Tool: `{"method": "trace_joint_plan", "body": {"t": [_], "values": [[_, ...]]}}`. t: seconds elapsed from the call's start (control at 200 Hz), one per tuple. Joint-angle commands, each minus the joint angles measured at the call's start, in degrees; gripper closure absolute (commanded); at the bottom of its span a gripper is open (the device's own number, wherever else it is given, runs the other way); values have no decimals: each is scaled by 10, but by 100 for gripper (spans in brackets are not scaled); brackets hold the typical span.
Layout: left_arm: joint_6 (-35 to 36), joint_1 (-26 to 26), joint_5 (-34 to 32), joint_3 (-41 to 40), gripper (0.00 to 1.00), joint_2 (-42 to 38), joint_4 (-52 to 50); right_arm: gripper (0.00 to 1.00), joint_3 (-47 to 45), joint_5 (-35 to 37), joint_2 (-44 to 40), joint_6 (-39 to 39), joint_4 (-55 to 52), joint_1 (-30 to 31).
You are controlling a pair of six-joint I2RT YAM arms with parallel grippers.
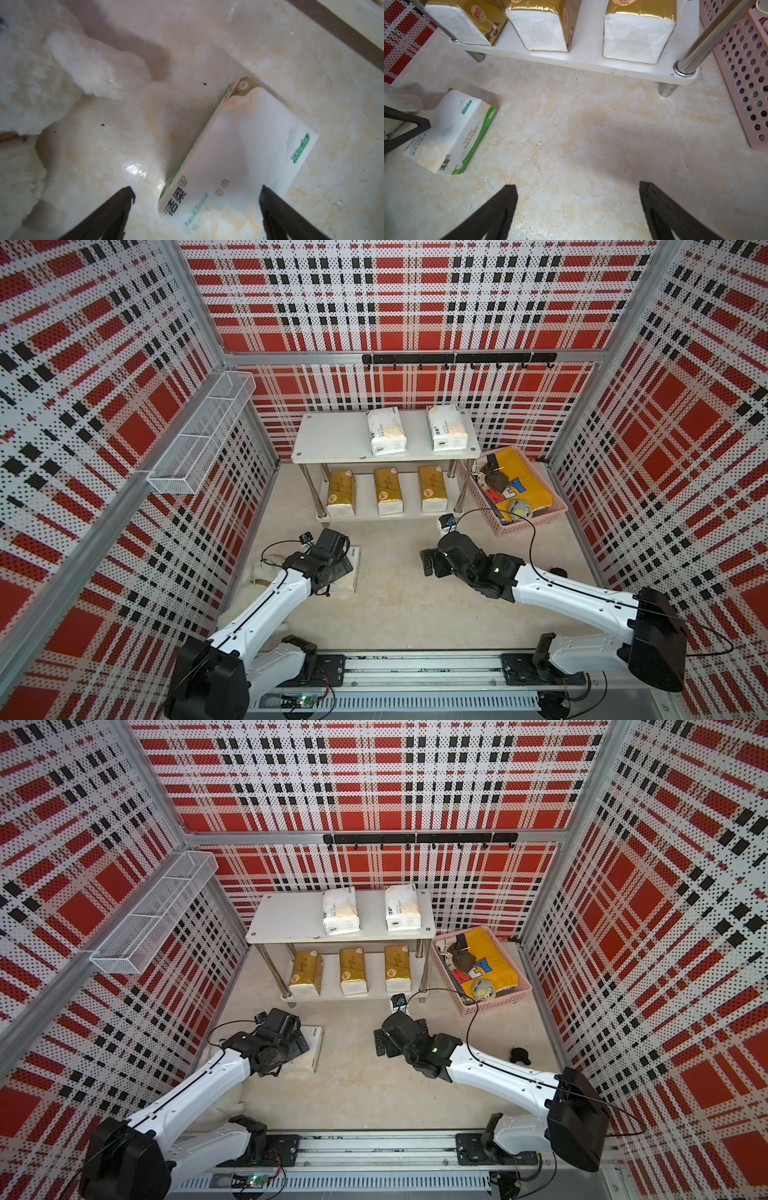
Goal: Place the tissue boxes on the shelf by color
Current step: Pick up the box of tissues from the center of the board.
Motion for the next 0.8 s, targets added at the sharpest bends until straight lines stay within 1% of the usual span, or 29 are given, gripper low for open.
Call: {"method": "trace_joint_plan", "body": {"t": [0.0,0.11,0.215,0.321,0.506,0.611,0.691,0.797], "values": [[20,20,58,-18,1,6,35,0,-6,13,-14,0,4,5],[25,20,65,-16,1,4,50,0,-5,14,-14,1,3,5],[26,20,89,-26,1,6,64,0,-6,15,-13,1,3,5],[27,7,95,-27,1,12,68,0,-7,14,-14,2,6,5],[20,-34,83,-21,1,20,73,0,-9,13,-15,2,4,5],[16,-70,67,-11,1,26,72,0,-10,15,-17,1,1,5],[17,-80,60,-7,1,42,67,0,-10,14,-21,1,1,5],[23,-110,19,11,1,72,47,0,-11,15,-24,1,1,5]]}}
